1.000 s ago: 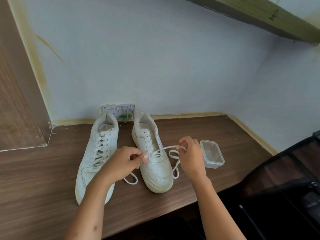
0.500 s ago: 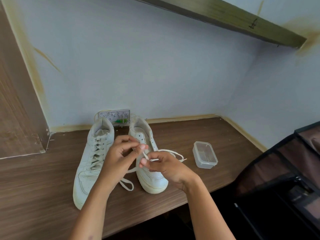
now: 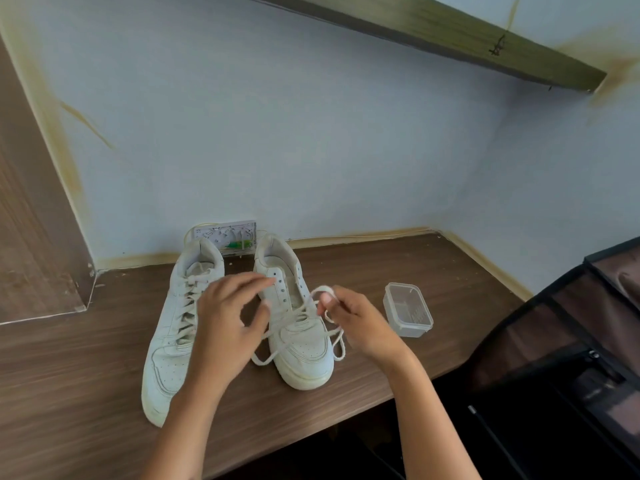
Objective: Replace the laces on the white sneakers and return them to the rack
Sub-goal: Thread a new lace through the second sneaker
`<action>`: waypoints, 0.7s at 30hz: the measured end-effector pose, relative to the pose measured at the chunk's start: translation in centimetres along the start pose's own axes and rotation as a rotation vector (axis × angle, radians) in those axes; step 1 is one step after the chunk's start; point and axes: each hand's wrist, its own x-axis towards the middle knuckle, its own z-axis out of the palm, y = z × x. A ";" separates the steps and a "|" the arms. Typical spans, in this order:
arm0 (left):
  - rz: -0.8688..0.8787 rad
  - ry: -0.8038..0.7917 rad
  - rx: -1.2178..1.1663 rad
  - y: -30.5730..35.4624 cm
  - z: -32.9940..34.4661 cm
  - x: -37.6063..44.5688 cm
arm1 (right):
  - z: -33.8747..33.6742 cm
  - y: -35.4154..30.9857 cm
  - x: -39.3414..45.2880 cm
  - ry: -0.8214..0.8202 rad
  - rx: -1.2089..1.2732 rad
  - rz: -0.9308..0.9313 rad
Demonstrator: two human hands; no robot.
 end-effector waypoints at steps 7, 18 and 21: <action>0.046 -0.083 -0.174 1.0 1.9 -0.2 | 1.3 0.0 0.4 -0.128 -0.087 -0.062; 0.010 0.173 0.265 -2.7 -0.5 0.5 | -1.9 1.7 0.8 0.142 -0.136 0.024; 0.077 0.063 0.161 -2.1 -0.1 0.4 | -1.0 1.3 0.7 0.127 -0.247 -0.034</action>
